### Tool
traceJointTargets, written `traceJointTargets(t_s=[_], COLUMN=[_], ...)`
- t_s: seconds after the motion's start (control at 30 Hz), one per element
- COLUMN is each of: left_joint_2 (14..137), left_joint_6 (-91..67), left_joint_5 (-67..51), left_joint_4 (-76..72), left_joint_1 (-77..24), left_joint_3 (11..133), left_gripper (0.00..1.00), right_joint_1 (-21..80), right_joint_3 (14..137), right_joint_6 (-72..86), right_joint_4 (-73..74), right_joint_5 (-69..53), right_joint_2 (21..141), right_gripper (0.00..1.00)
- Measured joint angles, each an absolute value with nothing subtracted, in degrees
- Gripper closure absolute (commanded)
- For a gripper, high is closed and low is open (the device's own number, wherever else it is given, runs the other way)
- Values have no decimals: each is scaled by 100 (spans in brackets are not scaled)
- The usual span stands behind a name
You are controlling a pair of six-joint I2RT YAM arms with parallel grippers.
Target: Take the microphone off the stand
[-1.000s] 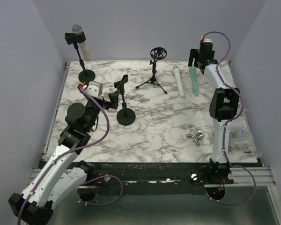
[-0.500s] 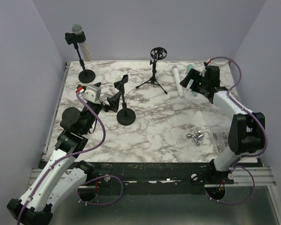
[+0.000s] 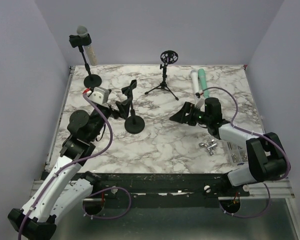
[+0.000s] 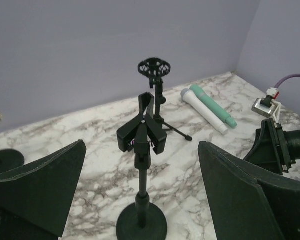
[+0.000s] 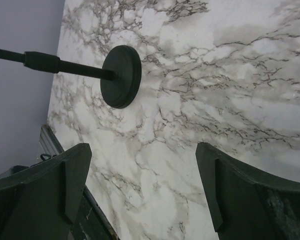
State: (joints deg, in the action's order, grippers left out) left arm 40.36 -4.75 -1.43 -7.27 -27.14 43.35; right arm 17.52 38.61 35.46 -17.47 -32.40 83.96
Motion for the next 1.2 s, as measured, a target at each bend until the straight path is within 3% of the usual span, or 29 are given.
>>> traceJointTargets(t_s=[0.17, 0.37, 0.67, 0.93, 1.2], left_joint_2=[4598, 5103, 5889, 5990, 6055], left_joint_6=[-1282, -3146, -6261, -6967, -6993], left_joint_5=[-285, -1485, -3682, -3793, -3776], left_joint_4=[89, 888, 357, 552, 548], left_joint_1=[-2359, -1205, -259, -246, -246], left_joint_3=[5004, 5811, 5529, 5417, 5417], left_gripper=[2, 2, 2, 20, 29], right_joint_1=[1754, 1754, 1754, 1754, 1754], right_joint_3=[3592, 3590, 3339, 3312, 3312], right_joint_6=[3575, 3428, 3398, 3345, 3339], right_joint_4=[-1953, -2104, -2364, -2429, -2440], right_joint_5=[-3380, -3483, -3634, -3638, -3636], right_joint_2=[8180, 7968, 7972, 7970, 7970], right_gripper=[5, 4, 4, 4, 4])
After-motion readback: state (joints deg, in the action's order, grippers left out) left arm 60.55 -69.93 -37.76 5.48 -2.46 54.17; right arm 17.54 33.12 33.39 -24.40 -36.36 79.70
